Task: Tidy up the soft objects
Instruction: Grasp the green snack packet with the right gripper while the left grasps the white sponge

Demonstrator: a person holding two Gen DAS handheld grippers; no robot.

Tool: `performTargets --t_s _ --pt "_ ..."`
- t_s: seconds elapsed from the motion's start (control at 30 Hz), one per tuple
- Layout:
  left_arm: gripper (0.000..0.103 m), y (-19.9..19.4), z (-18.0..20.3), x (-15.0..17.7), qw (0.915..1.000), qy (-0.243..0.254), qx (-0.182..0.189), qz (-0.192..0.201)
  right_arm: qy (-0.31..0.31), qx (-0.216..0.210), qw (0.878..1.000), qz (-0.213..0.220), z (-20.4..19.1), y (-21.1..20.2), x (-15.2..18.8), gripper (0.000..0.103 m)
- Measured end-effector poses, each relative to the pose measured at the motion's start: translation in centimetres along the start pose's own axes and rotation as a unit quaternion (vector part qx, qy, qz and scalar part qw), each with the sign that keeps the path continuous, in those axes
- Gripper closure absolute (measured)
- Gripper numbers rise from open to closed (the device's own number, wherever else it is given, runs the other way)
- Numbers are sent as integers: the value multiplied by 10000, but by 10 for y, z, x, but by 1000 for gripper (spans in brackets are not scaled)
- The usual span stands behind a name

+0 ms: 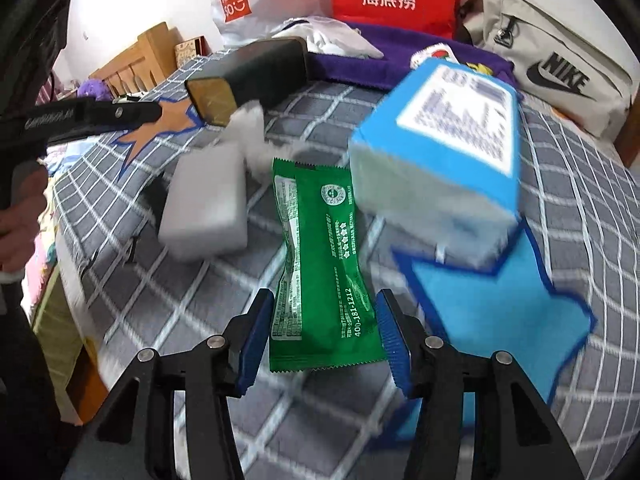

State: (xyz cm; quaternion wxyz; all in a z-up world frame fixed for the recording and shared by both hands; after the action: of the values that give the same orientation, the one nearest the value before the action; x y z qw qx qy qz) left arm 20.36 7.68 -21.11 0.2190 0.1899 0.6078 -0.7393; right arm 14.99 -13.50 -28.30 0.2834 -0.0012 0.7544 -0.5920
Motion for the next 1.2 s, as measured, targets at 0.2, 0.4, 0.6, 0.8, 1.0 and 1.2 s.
performTargets --t_s 0.2,0.4,0.6,0.8,1.0,1.2 --pt "54 -2 0 5 10000 -68 20 -18 4 -62 10000 71 -1 -9 15 47" --pt "53 -6 3 8 10000 15 -34 -6 249 -246 9988 355 1 0 -5 38" --pt "51 -5 11 14 9999 33 77 -116 -293 268 9978 530 -10 12 -18 44" --pt "43 2 44 22 9984 193 443 -300 -129 25 9979 637 -2 4 -18 76" --pt "32 9 73 31 9965 501 469 -485 101 -37 9970 770 15 -12 -7 77" --pt "29 20 92 51 9921 1034 226 -675 295 15 9955 906 30 -29 5 77"
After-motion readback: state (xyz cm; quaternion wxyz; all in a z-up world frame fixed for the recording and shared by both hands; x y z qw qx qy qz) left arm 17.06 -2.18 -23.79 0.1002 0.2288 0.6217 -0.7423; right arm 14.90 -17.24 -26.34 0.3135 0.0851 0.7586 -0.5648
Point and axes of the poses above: each gripper's, at about its wrist camera, not at the fingertips, and y roughly the way its jaws point, z to its right, x to its underside, the point moved 8 cm from there along y, roughly the way its jaws point, and after that the axes turned 2 degrees about -z, right-handed, at the moved point
